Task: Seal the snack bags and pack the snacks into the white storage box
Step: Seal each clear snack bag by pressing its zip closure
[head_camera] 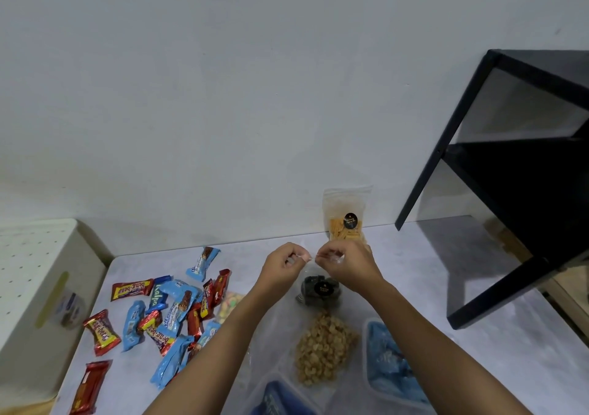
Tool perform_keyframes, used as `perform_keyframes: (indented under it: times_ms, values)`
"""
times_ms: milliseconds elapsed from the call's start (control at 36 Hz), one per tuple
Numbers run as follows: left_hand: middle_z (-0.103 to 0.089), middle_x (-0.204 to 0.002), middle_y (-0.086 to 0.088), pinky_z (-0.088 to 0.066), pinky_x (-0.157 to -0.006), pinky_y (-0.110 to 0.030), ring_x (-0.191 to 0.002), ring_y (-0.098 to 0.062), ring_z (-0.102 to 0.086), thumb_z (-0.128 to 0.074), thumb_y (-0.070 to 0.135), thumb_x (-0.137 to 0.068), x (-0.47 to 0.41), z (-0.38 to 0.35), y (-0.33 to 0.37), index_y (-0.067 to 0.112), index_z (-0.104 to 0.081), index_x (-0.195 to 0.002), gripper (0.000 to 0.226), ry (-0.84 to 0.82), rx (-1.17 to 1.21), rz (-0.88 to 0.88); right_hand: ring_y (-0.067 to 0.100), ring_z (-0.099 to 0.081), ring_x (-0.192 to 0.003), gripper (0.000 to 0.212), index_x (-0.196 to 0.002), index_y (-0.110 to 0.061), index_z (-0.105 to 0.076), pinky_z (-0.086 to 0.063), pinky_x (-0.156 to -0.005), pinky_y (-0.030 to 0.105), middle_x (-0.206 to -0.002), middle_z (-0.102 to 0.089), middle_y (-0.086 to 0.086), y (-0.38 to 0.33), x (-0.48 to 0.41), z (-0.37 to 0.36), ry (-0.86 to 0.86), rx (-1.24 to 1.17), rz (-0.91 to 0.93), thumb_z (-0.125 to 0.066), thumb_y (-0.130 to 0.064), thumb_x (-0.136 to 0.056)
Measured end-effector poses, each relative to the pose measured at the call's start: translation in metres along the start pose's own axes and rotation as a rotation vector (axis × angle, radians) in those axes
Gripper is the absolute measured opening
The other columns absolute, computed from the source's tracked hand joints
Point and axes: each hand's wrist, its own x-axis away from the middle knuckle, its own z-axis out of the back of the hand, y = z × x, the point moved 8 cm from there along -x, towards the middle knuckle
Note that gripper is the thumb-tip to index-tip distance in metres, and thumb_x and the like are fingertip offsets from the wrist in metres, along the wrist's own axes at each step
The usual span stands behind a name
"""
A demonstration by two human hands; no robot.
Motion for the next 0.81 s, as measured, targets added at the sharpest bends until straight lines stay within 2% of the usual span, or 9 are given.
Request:
perform_keyframes:
  times_ms: [111, 194, 278, 361, 417, 528, 694, 806]
  values:
    - [-0.063, -0.082, 0.004, -0.041, -0.063, -0.005, -0.077, -0.007, -0.056, -0.057, 0.01, -0.088, -0.002, 0.001, 0.006, 0.015, -0.063, -0.079, 0.012, -0.016, -0.026, 0.0, 0.006, -0.059, -0.089, 0.008, -0.084, -0.024, -0.073, -0.036, -0.094, 0.032, -0.09, -0.072, -0.011, -0.002, -0.001, 0.001, 0.047, 0.008, 0.016, -0.066, -0.027, -0.082]
    - [-0.065, -0.081, 0.004, -0.042, -0.064, -0.007, -0.078, -0.01, -0.058, -0.059, 0.009, -0.086, -0.004, 0.006, 0.007, 0.016, -0.066, -0.078, 0.012, -0.022, -0.055, 0.004, 0.004, -0.055, -0.086, 0.008, -0.084, -0.024, -0.072, -0.03, -0.089, 0.028, -0.09, -0.071, -0.012, -0.001, -0.003, -0.002, 0.027, 0.014, 0.011, -0.065, -0.027, -0.083]
    - [-0.068, -0.082, 0.005, -0.045, -0.068, -0.009, -0.079, -0.006, -0.06, -0.065, 0.014, -0.084, -0.005, 0.007, 0.007, 0.018, -0.071, -0.079, 0.008, -0.057, -0.082, 0.014, 0.005, -0.059, -0.088, 0.005, -0.082, -0.023, -0.072, -0.041, -0.087, 0.029, -0.087, -0.068, -0.013, 0.006, -0.006, -0.006, -0.08, -0.099, -0.019, -0.067, -0.024, -0.082]
    - [-0.071, -0.085, 0.0, -0.05, -0.075, -0.02, -0.081, -0.011, -0.063, -0.068, 0.016, -0.081, -0.007, 0.01, 0.005, 0.017, -0.074, -0.083, 0.006, -0.064, -0.093, 0.04, 0.0, -0.059, -0.083, 0.006, -0.085, -0.015, -0.074, -0.044, -0.076, 0.015, -0.086, -0.068, -0.006, 0.008, -0.007, -0.001, -0.168, -0.204, -0.02, -0.069, -0.014, -0.08]
    - [-0.072, -0.084, -0.002, -0.051, -0.074, -0.021, -0.08, -0.013, -0.064, -0.07, 0.016, -0.08, -0.009, 0.014, 0.003, 0.017, -0.075, -0.082, 0.005, -0.044, -0.088, 0.057, -0.003, -0.059, -0.08, 0.009, -0.088, -0.014, -0.074, -0.042, -0.068, 0.006, -0.085, -0.067, -0.009, 0.011, -0.007, 0.003, -0.2, -0.191, -0.035, -0.069, -0.012, -0.08]
    - [-0.07, -0.083, 0.0, -0.048, -0.066, -0.011, -0.074, -0.007, -0.06, -0.068, 0.017, -0.082, -0.008, 0.01, 0.004, 0.019, -0.073, -0.082, 0.004, -0.062, -0.068, 0.056, 0.003, -0.059, -0.078, 0.008, -0.081, -0.016, -0.072, -0.043, -0.068, 0.01, -0.081, -0.066, -0.008, 0.016, -0.009, 0.006, -0.191, -0.151, -0.052, -0.066, -0.01, -0.082]
    - [-0.061, -0.074, 0.003, -0.041, -0.058, -0.011, -0.067, -0.007, -0.053, -0.067, 0.022, -0.082, -0.008, -0.004, 0.014, 0.017, -0.063, -0.076, 0.009, -0.136, -0.152, 0.012, 0.01, -0.06, -0.081, 0.011, -0.078, -0.015, -0.072, -0.048, -0.077, 0.022, -0.081, -0.067, -0.004, 0.014, -0.009, 0.01, -0.13, -0.117, -0.033, -0.064, -0.009, -0.081]
    - [-0.056, -0.065, 0.003, -0.037, -0.051, -0.008, -0.056, 0.0, -0.046, -0.072, 0.017, -0.079, -0.012, -0.002, 0.015, 0.017, -0.066, -0.07, 0.011, -0.125, -0.152, 0.012, 0.008, -0.059, -0.082, 0.011, -0.087, -0.011, -0.075, -0.042, -0.068, 0.009, -0.086, -0.068, -0.001, 0.019, -0.008, 0.015, -0.117, -0.106, -0.051, -0.071, -0.009, -0.078]
